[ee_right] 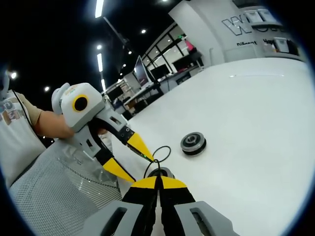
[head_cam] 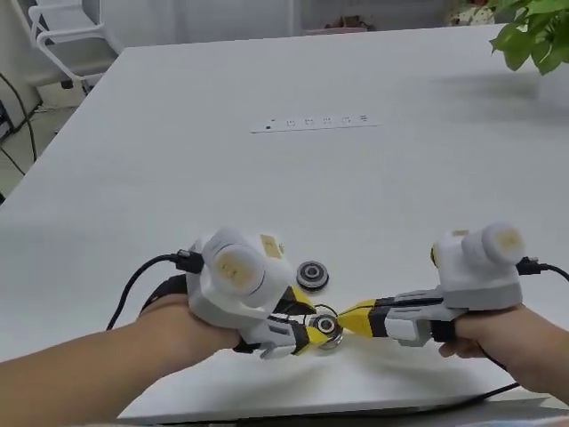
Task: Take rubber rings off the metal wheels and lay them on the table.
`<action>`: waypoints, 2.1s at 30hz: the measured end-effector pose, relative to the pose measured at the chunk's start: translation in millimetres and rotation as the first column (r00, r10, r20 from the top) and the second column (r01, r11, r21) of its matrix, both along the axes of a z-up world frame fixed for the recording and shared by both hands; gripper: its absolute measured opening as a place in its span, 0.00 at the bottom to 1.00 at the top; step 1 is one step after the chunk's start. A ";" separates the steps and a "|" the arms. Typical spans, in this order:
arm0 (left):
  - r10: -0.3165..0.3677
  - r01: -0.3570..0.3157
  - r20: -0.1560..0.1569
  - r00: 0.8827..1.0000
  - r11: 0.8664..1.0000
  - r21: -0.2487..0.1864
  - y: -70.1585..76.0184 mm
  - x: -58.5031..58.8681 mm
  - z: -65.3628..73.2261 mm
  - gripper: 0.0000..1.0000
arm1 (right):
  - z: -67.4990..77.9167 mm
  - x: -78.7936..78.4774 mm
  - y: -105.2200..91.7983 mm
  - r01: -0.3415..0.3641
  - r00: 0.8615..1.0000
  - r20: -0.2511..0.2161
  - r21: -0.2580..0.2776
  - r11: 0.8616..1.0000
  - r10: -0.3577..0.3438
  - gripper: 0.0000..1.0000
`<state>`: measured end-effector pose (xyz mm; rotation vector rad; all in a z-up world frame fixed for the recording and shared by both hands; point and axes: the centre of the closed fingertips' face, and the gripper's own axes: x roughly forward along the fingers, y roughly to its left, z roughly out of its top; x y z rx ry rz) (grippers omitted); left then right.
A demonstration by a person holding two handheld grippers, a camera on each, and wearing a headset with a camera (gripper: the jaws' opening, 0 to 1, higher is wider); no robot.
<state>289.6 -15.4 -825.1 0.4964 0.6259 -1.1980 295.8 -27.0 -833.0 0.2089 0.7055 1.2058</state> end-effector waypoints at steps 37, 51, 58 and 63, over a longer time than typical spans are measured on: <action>0.101 -0.103 -0.017 0.995 0.989 -0.107 36.1 -8.6 44.6 0.50 | 36.9 9.5 14.9 -0.028 0.999 0.037 0.033 0.999 0.027 0.00; 0.153 -0.154 -0.021 0.988 0.982 -0.113 58.8 -7.0 46.5 0.58 | 38.3 20.0 33.5 -0.049 0.998 0.039 0.019 0.999 0.048 0.00; 0.171 -0.172 -0.017 0.985 0.978 -0.114 67.3 -5.9 48.6 0.61 | 34.7 21.7 41.5 -0.055 0.998 0.029 0.007 0.998 0.055 0.00; 0.190 -0.190 -0.012 0.982 0.974 -0.122 72.1 -3.0 50.9 0.64 | 31.0 24.2 47.1 -0.053 0.999 0.002 0.000 0.999 0.053 0.00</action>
